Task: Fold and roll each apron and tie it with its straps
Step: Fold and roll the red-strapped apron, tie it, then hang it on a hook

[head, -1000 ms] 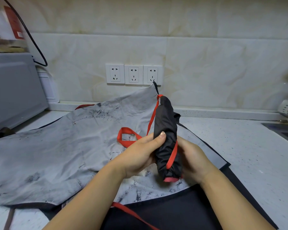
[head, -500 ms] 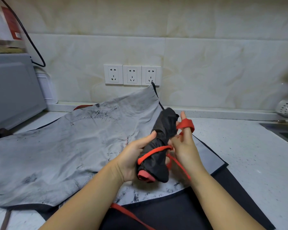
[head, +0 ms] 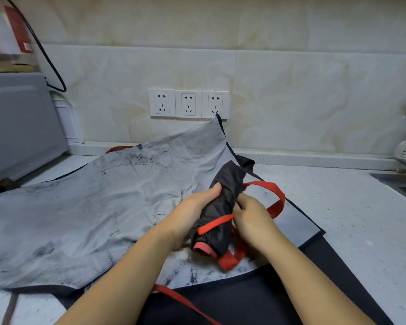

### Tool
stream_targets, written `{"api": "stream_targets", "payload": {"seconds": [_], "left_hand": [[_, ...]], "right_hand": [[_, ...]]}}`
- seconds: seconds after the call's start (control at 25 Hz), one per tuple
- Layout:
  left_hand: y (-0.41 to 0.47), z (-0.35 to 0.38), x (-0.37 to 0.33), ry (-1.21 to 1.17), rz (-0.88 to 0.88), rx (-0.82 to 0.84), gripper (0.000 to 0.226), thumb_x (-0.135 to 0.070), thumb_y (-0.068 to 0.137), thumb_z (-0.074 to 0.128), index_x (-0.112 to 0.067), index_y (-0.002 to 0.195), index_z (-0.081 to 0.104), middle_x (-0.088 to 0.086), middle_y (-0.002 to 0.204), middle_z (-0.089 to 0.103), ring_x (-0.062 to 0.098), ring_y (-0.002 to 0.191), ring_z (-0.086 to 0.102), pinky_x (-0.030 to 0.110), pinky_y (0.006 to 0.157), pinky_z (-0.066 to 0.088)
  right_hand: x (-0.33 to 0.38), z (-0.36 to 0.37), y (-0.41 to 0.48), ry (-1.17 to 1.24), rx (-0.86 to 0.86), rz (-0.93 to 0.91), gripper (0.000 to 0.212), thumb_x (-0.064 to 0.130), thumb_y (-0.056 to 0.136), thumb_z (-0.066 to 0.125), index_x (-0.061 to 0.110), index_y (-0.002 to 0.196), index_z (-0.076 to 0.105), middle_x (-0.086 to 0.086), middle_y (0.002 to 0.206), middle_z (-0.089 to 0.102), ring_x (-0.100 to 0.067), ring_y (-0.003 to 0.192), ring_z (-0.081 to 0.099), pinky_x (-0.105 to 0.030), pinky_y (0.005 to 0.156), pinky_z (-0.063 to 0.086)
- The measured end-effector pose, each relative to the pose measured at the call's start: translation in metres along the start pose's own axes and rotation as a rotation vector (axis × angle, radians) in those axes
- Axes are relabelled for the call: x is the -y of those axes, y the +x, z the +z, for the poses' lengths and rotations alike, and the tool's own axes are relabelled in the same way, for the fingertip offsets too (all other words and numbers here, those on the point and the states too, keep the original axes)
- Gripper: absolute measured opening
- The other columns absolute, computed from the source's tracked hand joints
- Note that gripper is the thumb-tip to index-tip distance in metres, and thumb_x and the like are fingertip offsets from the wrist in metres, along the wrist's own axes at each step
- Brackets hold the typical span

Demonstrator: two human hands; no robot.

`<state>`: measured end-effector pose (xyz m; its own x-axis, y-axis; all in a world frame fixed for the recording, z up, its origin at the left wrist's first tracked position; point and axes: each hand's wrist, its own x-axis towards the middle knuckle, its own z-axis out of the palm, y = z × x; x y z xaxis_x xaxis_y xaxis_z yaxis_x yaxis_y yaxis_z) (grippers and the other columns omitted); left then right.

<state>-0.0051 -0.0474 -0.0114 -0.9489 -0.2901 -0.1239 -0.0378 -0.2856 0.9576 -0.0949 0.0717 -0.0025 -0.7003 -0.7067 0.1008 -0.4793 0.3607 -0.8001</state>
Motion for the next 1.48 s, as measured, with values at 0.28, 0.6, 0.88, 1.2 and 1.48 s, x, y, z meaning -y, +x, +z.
{"api": "stream_targets", "payload": {"seconds": [0.28,0.6,0.88,1.2,1.48], "left_hand": [[0.000,0.005,-0.002,0.991,0.424,-0.493,0.063,-0.064,0.090,0.029,-0.007,0.068,0.043,0.005,0.069,0.050,0.025,0.069,0.050,0.040,0.065,0.040],[0.002,0.016,0.002,1.506,0.336,-0.784,0.053,-0.062,0.096,0.034,-0.020,0.063,0.040,-0.005,0.057,0.042,0.020,0.065,0.051,0.031,0.053,0.031],[0.009,-0.001,0.011,1.194,0.485,-0.410,0.019,-0.021,0.097,0.052,-0.026,0.114,0.057,-0.008,0.074,0.047,0.013,0.085,0.045,0.026,0.075,0.036],[0.005,-0.002,0.006,0.954,0.439,-0.367,0.016,-0.013,0.087,0.063,-0.029,0.088,0.060,-0.008,0.064,0.053,0.002,0.061,0.047,0.015,0.062,0.038],[0.006,-0.005,0.009,0.325,0.293,-0.257,0.031,0.002,0.082,0.072,-0.007,0.105,0.053,0.005,0.086,0.074,0.013,0.073,0.068,0.020,0.071,0.053]], "right_hand": [[0.007,-0.011,-0.006,0.124,0.155,0.008,0.022,0.024,0.094,0.037,0.017,0.075,0.047,0.003,0.069,0.050,-0.014,0.065,0.045,-0.030,0.065,0.036],[-0.003,-0.005,-0.005,-0.073,-0.010,-0.054,0.042,0.043,0.094,0.054,0.018,0.063,0.042,0.008,0.056,0.041,-0.005,0.052,0.038,-0.022,0.052,0.029],[-0.019,0.003,0.007,-0.414,-0.161,-0.011,0.048,0.060,0.088,0.052,0.020,0.061,0.048,0.006,0.060,0.046,-0.017,0.078,0.049,-0.030,0.061,0.036],[-0.028,0.014,0.014,-0.346,-0.056,-0.319,0.040,0.030,0.092,0.057,0.023,0.060,0.033,0.006,0.089,0.041,-0.016,0.093,0.033,-0.019,0.072,0.024],[-0.034,0.002,0.014,0.043,0.041,-0.139,0.027,0.030,0.082,0.074,0.014,0.065,0.060,0.009,0.083,0.054,-0.008,0.080,0.051,-0.015,0.069,0.036]]}}
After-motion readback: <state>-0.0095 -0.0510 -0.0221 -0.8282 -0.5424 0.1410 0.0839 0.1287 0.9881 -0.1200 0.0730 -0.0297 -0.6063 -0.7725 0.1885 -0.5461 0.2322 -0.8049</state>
